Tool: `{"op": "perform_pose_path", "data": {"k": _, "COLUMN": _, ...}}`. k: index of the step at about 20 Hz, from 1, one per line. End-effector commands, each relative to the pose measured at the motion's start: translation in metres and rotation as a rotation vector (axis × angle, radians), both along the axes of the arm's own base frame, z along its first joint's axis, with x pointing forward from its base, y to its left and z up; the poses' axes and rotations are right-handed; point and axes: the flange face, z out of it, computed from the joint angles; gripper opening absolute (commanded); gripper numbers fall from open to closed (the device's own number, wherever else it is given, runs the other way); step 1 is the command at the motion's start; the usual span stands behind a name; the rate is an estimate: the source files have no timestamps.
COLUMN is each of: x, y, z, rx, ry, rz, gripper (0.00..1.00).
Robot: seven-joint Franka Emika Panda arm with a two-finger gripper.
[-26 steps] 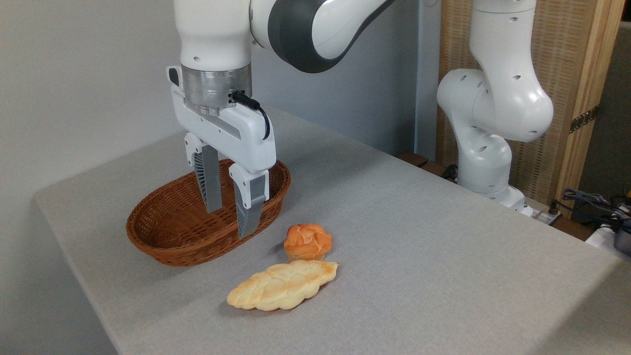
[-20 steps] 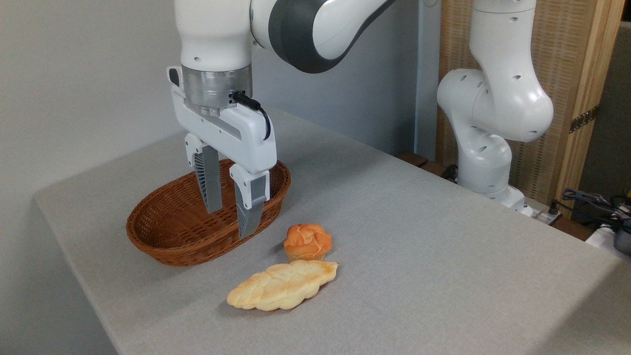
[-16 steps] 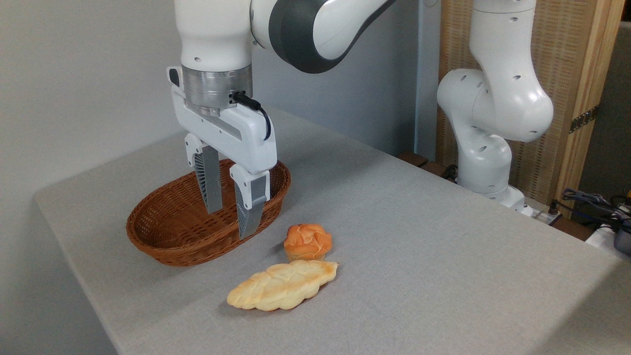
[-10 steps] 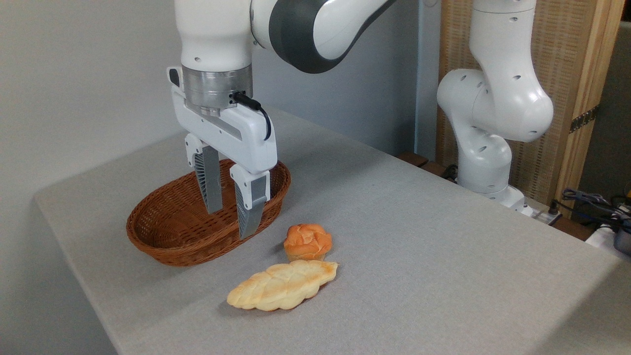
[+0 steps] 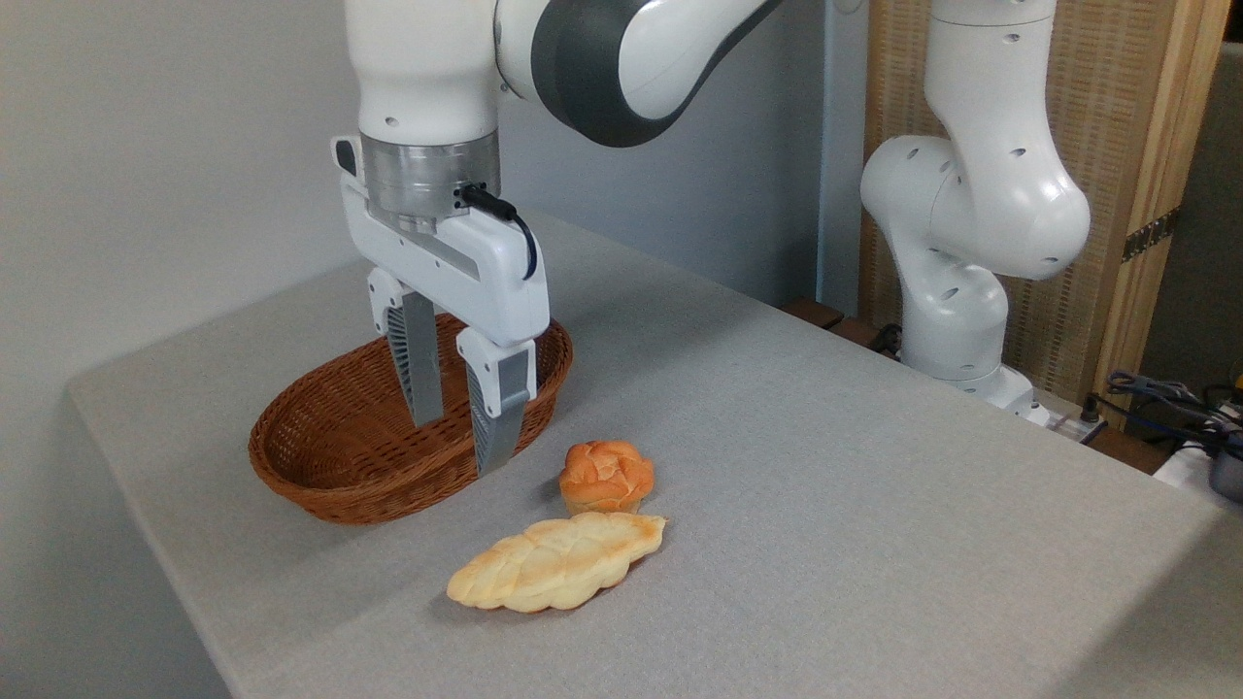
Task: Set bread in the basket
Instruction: 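Move the gripper over the long pale bread loaf and lower it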
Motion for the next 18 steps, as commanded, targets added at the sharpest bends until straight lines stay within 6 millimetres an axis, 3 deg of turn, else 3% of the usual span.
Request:
{"op": "perform_pose_path", "data": {"k": 1, "x": 0.0, "y": 0.005, "z": -0.02, "rx": 0.03, "ry": 0.031, "rz": -0.036, "gripper": 1.0}}
{"op": "perform_pose_path", "data": {"k": 4, "x": -0.004, "y": 0.007, "z": -0.043, "rx": 0.041, "ry": 0.075, "rz": -0.064, "gripper": 1.0}}
{"op": "perform_pose_path", "data": {"k": 7, "x": -0.003, "y": 0.008, "z": -0.052, "rx": 0.058, "ry": 0.09, "rz": -0.095, "gripper": 1.0}}
{"op": "perform_pose_path", "data": {"k": 11, "x": 0.001, "y": 0.025, "z": -0.073, "rx": 0.12, "ry": 0.125, "rz": -0.112, "gripper": 1.0}}
{"op": "perform_pose_path", "data": {"k": 18, "x": 0.005, "y": 0.029, "z": -0.094, "rx": 0.143, "ry": 0.163, "rz": -0.168, "gripper": 1.0}}
